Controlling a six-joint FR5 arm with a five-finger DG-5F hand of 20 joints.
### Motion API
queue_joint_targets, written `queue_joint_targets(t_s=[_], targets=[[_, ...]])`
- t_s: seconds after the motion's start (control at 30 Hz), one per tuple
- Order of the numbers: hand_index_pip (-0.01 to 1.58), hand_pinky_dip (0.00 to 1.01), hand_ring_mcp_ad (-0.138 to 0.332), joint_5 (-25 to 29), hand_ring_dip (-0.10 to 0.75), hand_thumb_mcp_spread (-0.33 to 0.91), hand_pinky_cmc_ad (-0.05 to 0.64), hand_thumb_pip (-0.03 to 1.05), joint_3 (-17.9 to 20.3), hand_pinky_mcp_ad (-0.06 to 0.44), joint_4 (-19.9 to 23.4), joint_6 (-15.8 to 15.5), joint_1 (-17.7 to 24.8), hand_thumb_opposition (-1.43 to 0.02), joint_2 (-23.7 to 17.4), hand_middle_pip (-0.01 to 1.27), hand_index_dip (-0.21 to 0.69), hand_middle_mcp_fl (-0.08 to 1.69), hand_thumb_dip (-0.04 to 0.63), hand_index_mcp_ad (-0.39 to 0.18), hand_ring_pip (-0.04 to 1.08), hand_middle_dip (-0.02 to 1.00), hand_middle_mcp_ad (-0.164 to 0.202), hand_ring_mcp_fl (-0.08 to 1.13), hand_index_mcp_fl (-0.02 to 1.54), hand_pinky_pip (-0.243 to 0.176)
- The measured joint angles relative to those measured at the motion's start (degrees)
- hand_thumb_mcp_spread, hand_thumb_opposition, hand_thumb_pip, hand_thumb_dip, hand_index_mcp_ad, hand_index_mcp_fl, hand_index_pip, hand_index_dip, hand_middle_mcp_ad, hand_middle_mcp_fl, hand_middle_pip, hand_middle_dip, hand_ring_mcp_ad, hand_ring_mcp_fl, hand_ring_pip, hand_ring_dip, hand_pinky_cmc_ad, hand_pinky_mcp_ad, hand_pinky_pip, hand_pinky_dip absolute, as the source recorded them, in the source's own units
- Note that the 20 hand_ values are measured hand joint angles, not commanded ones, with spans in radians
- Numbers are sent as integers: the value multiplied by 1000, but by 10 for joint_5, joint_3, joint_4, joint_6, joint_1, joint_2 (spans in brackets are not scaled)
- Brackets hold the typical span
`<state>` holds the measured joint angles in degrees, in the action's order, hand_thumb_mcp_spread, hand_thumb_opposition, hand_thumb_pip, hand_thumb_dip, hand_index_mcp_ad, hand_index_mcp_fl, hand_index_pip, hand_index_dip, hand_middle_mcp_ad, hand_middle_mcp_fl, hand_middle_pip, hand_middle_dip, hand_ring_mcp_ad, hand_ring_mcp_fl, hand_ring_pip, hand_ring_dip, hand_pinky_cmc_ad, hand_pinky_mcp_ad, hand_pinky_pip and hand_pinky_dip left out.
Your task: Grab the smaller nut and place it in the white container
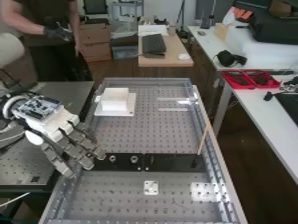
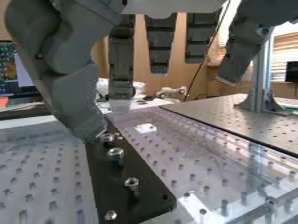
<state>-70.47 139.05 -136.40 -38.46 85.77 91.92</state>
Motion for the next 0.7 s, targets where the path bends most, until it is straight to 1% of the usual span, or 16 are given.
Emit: queue_joint_targets(t_s=[0.03,0.07,0.13,0.5,0.57,0.7], targets=[[1395,389,143,2,110,387,417,700,0,326,0,2,2,-836,2,136,127,84,239,-122,89,227,72,2,21,-101],[1395,393,143,3,110,382,417,700,0,316,0,3,3,-838,4,136,127,84,236,-122,93,227,72,2,21,-98],[1395,363,143,10,110,403,417,700,2,309,4,8,8,-840,7,136,131,86,253,-122,93,227,68,2,21,-91],[1463,360,143,65,110,403,417,682,11,311,34,15,33,-845,30,136,140,84,253,-122,93,227,72,2,19,-91],[1464,363,143,74,110,403,398,682,10,307,39,14,37,-845,33,136,140,84,253,-122,93,227,72,2,24,-91],[1492,363,143,101,110,403,398,682,9,311,49,17,46,-841,46,136,143,87,253,-122,89,227,68,2,52,-91]])
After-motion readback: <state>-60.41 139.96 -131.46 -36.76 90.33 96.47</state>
